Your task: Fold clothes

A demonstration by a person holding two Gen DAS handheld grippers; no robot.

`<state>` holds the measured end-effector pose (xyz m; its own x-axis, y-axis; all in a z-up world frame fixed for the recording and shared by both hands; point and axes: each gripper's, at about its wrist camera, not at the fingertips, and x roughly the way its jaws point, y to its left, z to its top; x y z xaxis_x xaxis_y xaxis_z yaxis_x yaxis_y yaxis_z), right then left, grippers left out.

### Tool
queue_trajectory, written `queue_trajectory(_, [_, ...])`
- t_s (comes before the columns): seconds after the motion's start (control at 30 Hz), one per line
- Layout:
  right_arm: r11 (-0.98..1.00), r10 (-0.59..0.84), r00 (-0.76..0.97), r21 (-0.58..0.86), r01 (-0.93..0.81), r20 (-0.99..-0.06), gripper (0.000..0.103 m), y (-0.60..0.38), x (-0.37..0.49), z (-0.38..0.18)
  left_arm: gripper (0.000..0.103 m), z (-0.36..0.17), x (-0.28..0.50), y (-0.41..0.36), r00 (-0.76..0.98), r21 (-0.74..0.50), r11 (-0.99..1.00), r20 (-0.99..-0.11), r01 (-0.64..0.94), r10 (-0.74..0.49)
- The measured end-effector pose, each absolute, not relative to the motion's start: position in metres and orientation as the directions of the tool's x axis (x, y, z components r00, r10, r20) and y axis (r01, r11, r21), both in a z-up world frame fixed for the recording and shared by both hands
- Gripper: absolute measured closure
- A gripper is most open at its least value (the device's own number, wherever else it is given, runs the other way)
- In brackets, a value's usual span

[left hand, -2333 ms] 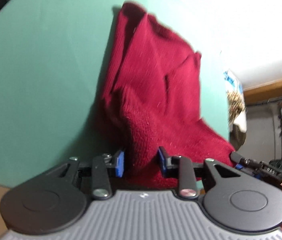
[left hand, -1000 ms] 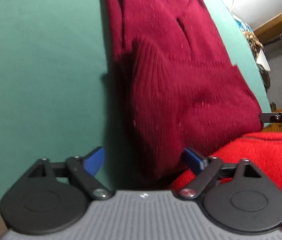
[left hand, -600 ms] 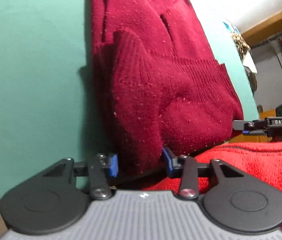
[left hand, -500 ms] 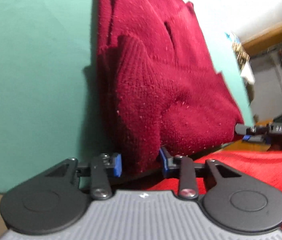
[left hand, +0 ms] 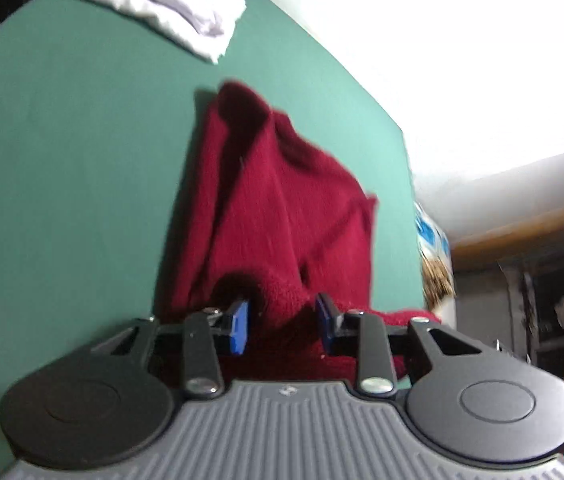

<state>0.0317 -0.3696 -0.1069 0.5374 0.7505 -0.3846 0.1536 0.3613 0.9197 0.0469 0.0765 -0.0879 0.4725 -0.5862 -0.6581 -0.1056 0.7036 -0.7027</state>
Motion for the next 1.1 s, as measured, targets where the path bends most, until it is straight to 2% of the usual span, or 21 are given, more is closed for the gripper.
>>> queue_trajectory(0.23, [0.442,0.672,0.586,0.880,0.173,-0.453,0.077,-0.360,0.087,-0.141,0.071,-0.134,0.115,0.075,0.502,-0.695,0.703,-0.667,-0.153,-0.550])
queue_trajectory(0.33, [0.456,0.631,0.626,0.872,0.178,-0.458,0.078,-0.362,0.091,-0.151,0.066,-0.147,0.131,0.073,0.513,-0.697,0.701,-0.662,-0.152,-0.547])
queue_trajectory(0.43, [0.479,0.605,0.642,0.859,0.179,-0.471,0.078,-0.362,0.088,-0.146,0.056,-0.143,0.134,0.076,0.548,-0.713,0.690,-0.630,-0.127,-0.550])
queue_trajectory(0.5, [0.509,0.607,0.638,0.848,0.146,-0.474,0.072,-0.362,0.084,-0.135,0.056,-0.132,0.133,0.081,0.583,-0.734,0.672,-0.590,-0.099,-0.559])
queue_trajectory(0.53, [0.532,0.598,0.648,0.838,0.120,-0.472,0.069,-0.363,0.081,-0.128,0.049,-0.124,0.131,0.085,0.604,-0.747,0.660,-0.563,-0.080,-0.564])
queue_trajectory(0.57, [0.561,0.582,0.665,0.823,0.089,-0.468,0.060,-0.363,0.078,-0.119,0.036,-0.114,0.127,0.090,0.629,-0.740,0.670,-0.550,-0.063,-0.549])
queue_trajectory(0.63, [0.641,0.538,0.706,0.768,0.011,-0.460,0.057,-0.366,0.070,-0.100,0.024,-0.093,0.118,0.095,0.665,-0.693,0.721,-0.550,-0.025,-0.506])
queue_trajectory(0.73, [0.776,0.520,0.697,0.613,-0.145,-0.494,0.053,-0.360,0.060,-0.078,0.019,-0.083,0.099,0.093,0.655,-0.599,0.800,-0.591,0.035,-0.471])
queue_trajectory(0.8, [0.801,0.528,0.667,0.569,-0.187,-0.525,0.048,-0.351,0.059,-0.081,0.015,-0.086,0.086,0.090,0.623,-0.559,0.827,-0.626,0.062,-0.469])
queue_trajectory(0.9, [0.816,0.544,0.615,0.532,-0.227,-0.571,0.047,-0.337,0.061,-0.093,0.014,-0.116,0.071,0.077,0.543,-0.569,0.822,-0.680,0.035,-0.493])
queue_trajectory(1.03, [0.828,0.554,0.542,0.484,-0.283,-0.632,0.048,-0.319,0.063,-0.108,0.014,-0.130,0.053,0.064,0.510,-0.595,0.803,-0.683,0.025,-0.522])
queue_trajectory(1.07, [0.841,0.540,0.529,0.444,-0.310,-0.655,0.052,-0.312,0.062,-0.111,0.016,-0.130,0.051,0.061,0.520,-0.595,0.803,-0.678,0.026,-0.519])
queue_trajectory(1.1, [0.858,0.513,0.520,0.383,-0.344,-0.683,0.065,-0.304,0.060,-0.111,0.018,-0.128,0.051,0.058,0.521,-0.588,0.808,-0.679,0.036,-0.517])
